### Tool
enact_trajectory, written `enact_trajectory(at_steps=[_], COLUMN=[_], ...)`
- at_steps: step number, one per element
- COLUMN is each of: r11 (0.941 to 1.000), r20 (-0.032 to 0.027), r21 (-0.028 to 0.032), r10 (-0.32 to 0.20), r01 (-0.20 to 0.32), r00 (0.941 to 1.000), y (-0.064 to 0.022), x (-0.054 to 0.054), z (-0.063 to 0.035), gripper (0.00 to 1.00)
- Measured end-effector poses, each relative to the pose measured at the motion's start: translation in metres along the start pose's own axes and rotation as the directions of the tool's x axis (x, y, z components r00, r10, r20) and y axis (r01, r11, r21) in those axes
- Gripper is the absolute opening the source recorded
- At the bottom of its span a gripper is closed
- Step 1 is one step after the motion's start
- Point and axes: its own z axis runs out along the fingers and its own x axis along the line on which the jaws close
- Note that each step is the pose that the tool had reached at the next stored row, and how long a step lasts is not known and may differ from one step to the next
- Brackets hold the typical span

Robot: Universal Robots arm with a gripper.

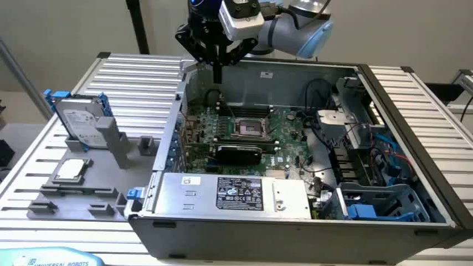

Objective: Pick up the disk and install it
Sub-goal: 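Reach for the disk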

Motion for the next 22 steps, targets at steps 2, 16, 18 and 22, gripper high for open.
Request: enact_trajectory(at_steps=[2, 16, 18, 22], r11=[1.0000, 1.0000, 1.0000, 1.0000], r20=[0.0000, 0.0000, 0.0000, 0.0001], r21=[0.0000, 0.0001, 0.0001, 0.0000], r10=[0.000, 0.000, 0.000, 0.000], r01=[0.000, 0.000, 0.000, 0.000], r00=[1.0000, 1.0000, 1.0000, 1.0000], y=[0.0000, -0.0004, -0.0011, -0.0025], x=[0.000, 0.005, 0.013, 0.031], z=[0.0000, -0.0002, -0.0003, -0.0007], gripper=[0.11, 0.11, 0.11, 0.11])
